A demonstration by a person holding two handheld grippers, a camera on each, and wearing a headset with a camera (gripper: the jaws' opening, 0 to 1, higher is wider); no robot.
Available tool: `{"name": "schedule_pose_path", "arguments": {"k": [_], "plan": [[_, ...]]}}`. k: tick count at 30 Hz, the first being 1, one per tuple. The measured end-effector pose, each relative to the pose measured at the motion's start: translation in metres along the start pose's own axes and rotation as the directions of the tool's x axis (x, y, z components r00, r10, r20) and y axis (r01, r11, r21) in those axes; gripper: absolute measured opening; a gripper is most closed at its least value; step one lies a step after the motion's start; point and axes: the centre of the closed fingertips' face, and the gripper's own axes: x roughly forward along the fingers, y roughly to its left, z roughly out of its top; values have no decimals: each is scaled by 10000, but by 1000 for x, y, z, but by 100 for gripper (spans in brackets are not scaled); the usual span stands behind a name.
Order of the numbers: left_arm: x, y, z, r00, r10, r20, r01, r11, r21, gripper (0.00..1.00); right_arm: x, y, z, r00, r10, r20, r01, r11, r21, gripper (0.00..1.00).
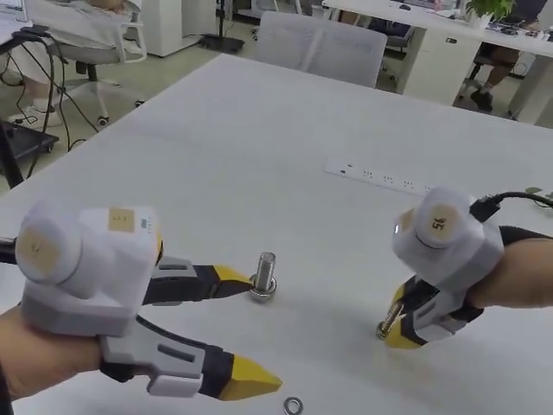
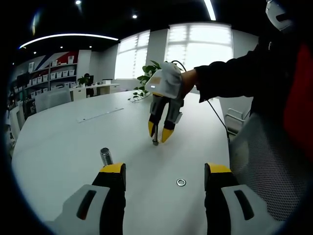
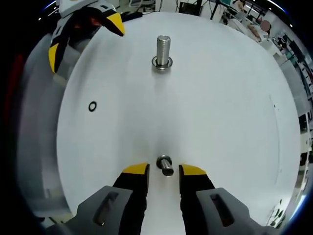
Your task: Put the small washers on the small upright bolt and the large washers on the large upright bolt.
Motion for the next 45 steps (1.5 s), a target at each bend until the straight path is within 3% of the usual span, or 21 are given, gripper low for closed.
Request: {"name": "schedule_pose_path", "arguments": {"k": [7, 26, 45], "plan": [[0, 0, 0, 10000, 0, 13, 0, 10000, 13, 65, -4, 0, -5, 10000, -53, 46, 52, 9998, 206, 32], [0, -2, 2, 10000, -35, 25, 35, 10000, 86, 65, -12, 9, -23, 9999, -101, -16, 102, 9981, 605, 34], [0, -2, 3, 10000, -52, 28, 51, 9999, 124, 65, -18, 41, -24, 10000, 65, 19, -66, 9987, 501, 35]]}}
